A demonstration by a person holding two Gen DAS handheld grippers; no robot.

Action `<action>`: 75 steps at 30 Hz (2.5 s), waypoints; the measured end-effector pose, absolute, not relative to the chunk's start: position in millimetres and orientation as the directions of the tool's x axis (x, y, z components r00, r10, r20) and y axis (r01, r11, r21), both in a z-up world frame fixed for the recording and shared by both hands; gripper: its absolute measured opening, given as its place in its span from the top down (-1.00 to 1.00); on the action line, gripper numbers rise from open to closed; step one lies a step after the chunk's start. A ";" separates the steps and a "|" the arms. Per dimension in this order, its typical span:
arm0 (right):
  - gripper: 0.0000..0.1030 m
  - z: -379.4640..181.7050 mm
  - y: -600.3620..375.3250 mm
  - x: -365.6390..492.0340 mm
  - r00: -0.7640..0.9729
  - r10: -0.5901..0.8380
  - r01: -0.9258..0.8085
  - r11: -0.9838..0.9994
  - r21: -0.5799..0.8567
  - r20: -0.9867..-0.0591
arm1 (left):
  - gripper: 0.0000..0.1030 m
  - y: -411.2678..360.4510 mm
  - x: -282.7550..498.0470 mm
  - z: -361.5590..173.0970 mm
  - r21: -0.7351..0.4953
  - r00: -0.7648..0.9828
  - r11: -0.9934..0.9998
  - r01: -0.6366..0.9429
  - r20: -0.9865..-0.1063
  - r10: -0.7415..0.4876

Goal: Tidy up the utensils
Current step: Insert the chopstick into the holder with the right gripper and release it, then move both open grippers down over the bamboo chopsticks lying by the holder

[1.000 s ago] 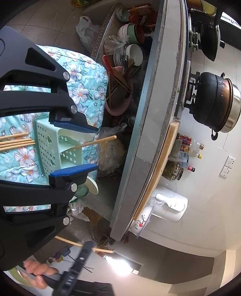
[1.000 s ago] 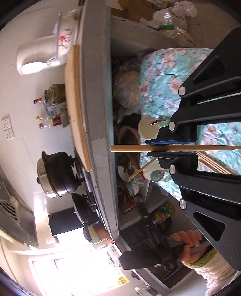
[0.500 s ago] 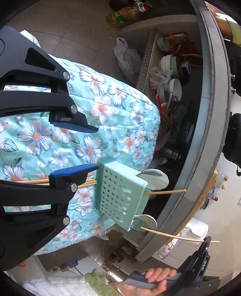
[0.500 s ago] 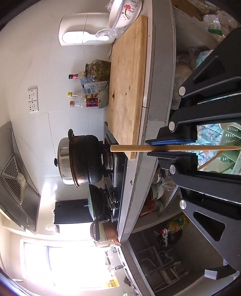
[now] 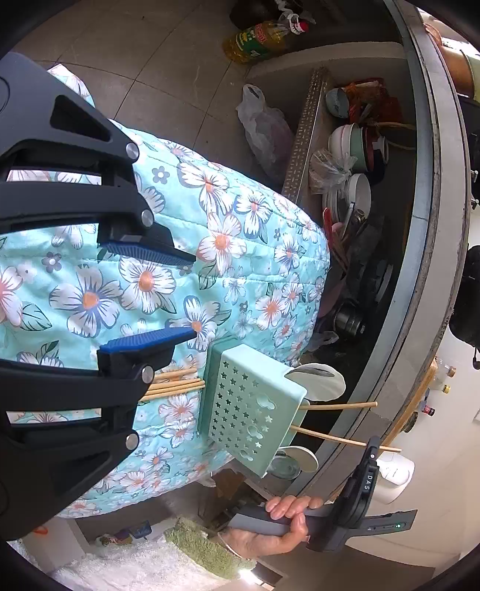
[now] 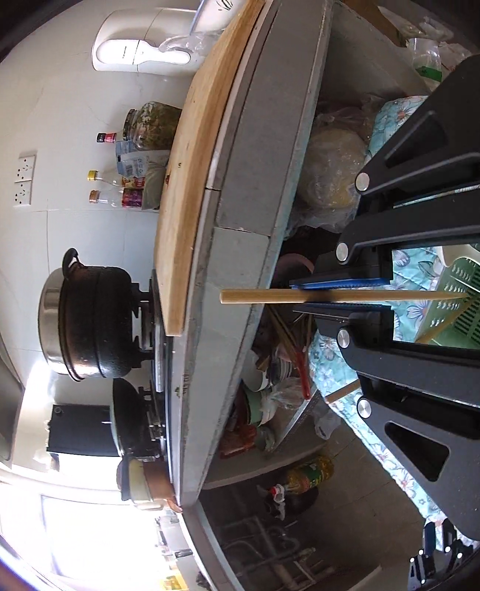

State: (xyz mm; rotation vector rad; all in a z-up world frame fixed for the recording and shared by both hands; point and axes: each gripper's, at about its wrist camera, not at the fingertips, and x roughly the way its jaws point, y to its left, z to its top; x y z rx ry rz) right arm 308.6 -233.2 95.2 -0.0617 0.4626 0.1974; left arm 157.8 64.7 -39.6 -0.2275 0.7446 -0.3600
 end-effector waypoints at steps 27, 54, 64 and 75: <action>0.01 2.7 -289.2 140.8 0.694 0.381 -0.132 0.902 0.412 -0.611 | 0.37 16.0 160.6 -61.0 -0.444 0.478 0.811 0.381 -0.656 -0.583; 0.03 -118.0 -311.0 87.3 0.550 0.459 0.118 0.785 0.609 -0.698 | 0.70 -34.7 243.6 -157.1 -0.768 0.109 0.639 0.046 -0.632 -0.767; 0.04 -118.3 -311.3 83.6 0.552 0.457 0.119 0.784 0.609 -0.697 | 0.86 -31.7 242.8 -159.9 -0.775 0.118 0.631 0.027 -0.625 -0.772; 0.18 -109.5 -282.3 103.7 0.516 0.557 0.048 0.740 0.671 -0.651 | 0.90 11.3 229.2 -134.0 -0.713 0.258 0.700 0.039 -0.670 -0.696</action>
